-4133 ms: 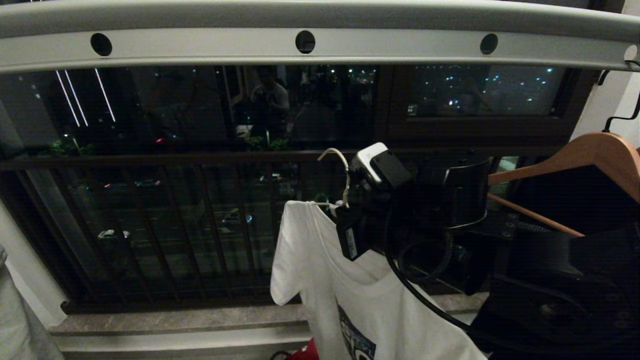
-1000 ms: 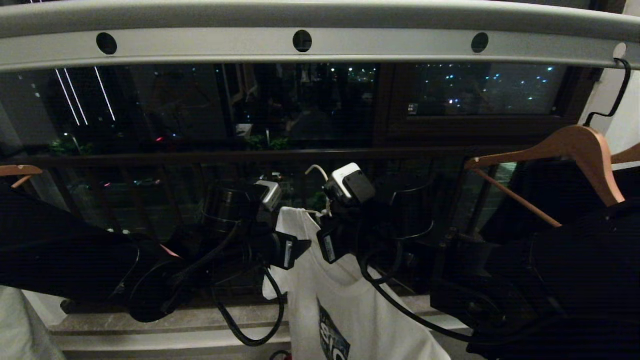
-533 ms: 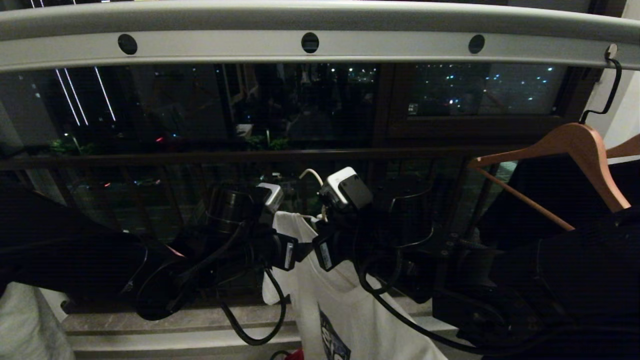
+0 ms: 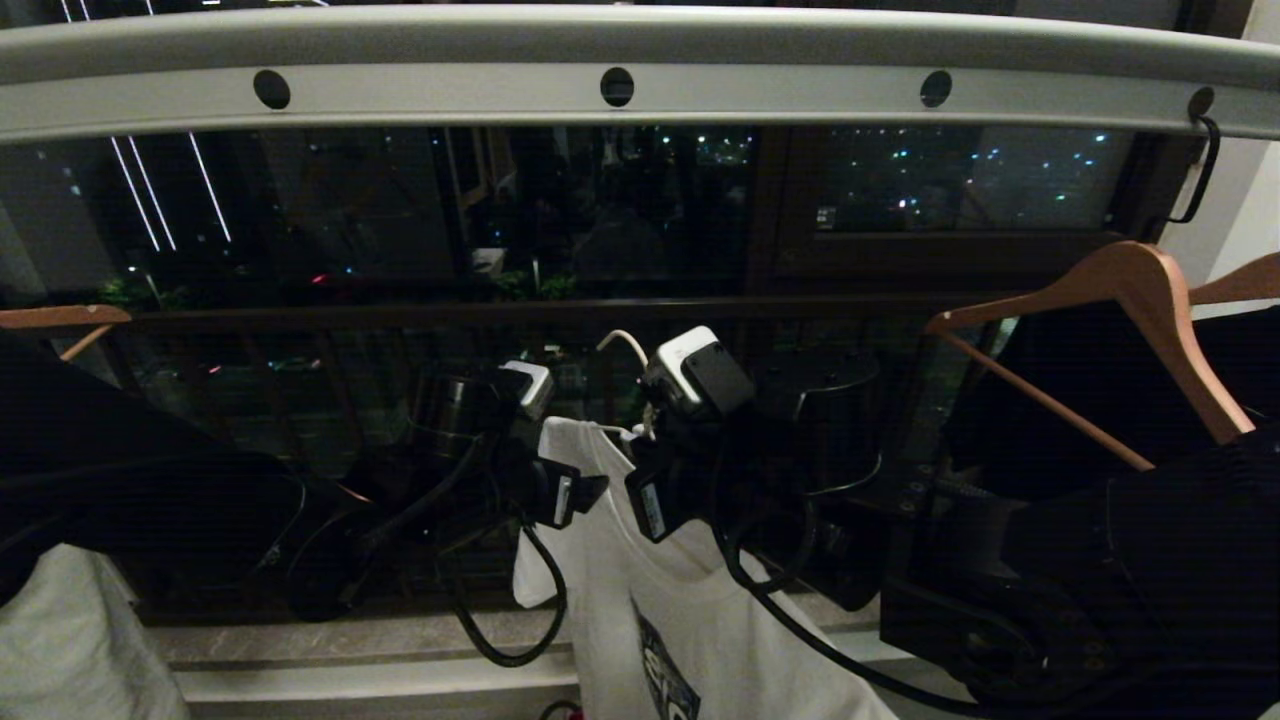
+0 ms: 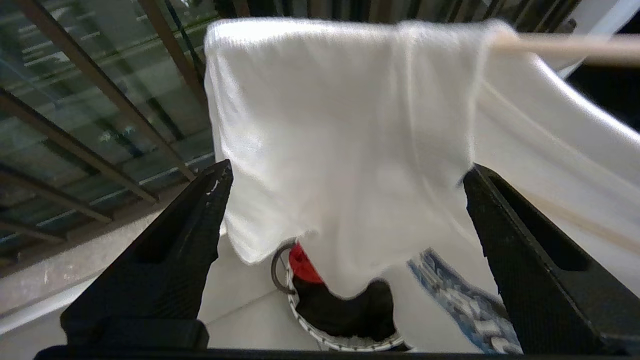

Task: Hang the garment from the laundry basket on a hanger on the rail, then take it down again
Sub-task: Take the clothes off the clothes rack

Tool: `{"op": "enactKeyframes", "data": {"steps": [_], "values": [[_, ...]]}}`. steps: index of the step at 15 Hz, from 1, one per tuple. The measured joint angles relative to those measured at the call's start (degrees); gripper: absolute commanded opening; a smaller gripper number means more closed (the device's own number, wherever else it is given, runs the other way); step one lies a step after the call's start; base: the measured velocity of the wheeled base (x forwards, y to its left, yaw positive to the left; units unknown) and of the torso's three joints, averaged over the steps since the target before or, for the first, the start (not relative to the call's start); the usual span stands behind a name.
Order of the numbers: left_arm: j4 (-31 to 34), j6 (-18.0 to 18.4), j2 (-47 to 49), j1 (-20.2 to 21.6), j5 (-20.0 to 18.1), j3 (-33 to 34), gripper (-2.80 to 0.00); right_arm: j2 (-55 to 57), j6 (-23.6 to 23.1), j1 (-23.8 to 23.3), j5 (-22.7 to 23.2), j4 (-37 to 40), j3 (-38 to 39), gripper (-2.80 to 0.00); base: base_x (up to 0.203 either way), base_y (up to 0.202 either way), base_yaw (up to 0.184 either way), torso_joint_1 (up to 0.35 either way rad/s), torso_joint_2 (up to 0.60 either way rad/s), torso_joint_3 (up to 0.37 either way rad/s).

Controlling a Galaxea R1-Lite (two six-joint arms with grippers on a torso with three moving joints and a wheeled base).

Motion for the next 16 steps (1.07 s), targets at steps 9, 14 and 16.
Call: {"op": "enactKeyframes", "data": {"steps": [9, 14, 16], "values": [[-4.4, -1.3, 1.5, 0.3, 1.7, -0.5, 0.00, -0.4, -0.1, 0.7, -0.1, 0.0, 0.3, -2.80, 0.000, 0.000, 0.000, 0.000, 0.00, 0.000], [-4.4, -3.4, 1.4, -1.5, 1.7, -0.6, 0.00, -0.2, -0.1, 0.7, -0.1, 0.0, 0.2, -2.80, 0.000, 0.000, 0.000, 0.000, 0.00, 0.000], [-4.4, -3.5, 1.5, -2.0, 1.8, -0.4, 0.00, -0.2, -0.1, 0.7, -0.1, 0.0, 0.2, -2.80, 0.000, 0.000, 0.000, 0.000, 0.00, 0.000]]}}
